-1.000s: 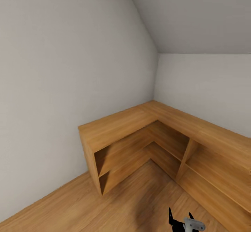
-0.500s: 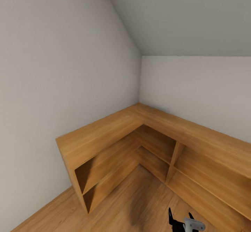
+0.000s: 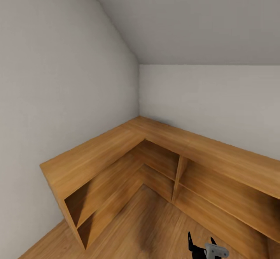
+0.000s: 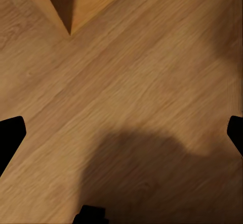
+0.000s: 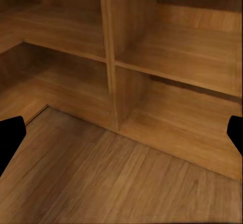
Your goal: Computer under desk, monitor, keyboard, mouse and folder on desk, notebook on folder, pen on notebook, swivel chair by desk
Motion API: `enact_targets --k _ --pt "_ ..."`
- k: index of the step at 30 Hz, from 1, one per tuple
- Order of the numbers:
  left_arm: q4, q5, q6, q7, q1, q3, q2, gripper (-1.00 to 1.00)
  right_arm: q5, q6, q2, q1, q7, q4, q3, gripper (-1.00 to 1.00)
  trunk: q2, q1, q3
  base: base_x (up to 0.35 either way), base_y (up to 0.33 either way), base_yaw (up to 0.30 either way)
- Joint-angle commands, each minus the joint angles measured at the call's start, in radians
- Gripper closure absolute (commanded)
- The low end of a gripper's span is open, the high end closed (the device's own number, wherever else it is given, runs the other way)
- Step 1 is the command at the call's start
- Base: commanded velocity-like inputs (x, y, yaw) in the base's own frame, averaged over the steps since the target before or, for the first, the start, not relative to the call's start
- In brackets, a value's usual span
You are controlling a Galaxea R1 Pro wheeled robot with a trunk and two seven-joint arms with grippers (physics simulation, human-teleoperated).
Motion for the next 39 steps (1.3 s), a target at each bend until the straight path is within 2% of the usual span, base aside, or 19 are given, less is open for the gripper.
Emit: enact_targets --k 1,12,23,39 --pt "0.0 0.005 -0.003 0.006 0.0 -0.009 0.0 -1.0 -0.005 -0.003 0.0 -0.001 -0.002 0.002 0.008 -1.0 -0.001 0.0 0.0 0.0 0.0 -0.269" --pt "0.0 0.005 -0.003 0.006 -0.001 -0.009 0.0 -1.0 -0.006 0.005 0.0 -0.001 -0.004 0.002 0.008 -1.0 -0.001 0.0 0.009 0.0 0.0 -0.271" --pt "0.0 0.006 -0.002 0.006 0.0 -0.008 0.0 -1.0 -0.008 0.06 0.002 -0.001 -0.004 -0.001 0.007 -1.0 -0.001 0.0 0.014 0.0 0.0 -0.289" --pt "0.0 0.007 -0.002 0.005 0.0 -0.009 0.002 -1.0 -0.008 0.064 0.002 -0.001 -0.004 -0.001 0.007 -1.0 -0.001 0.0 0.02 0.0 0.0 -0.293"
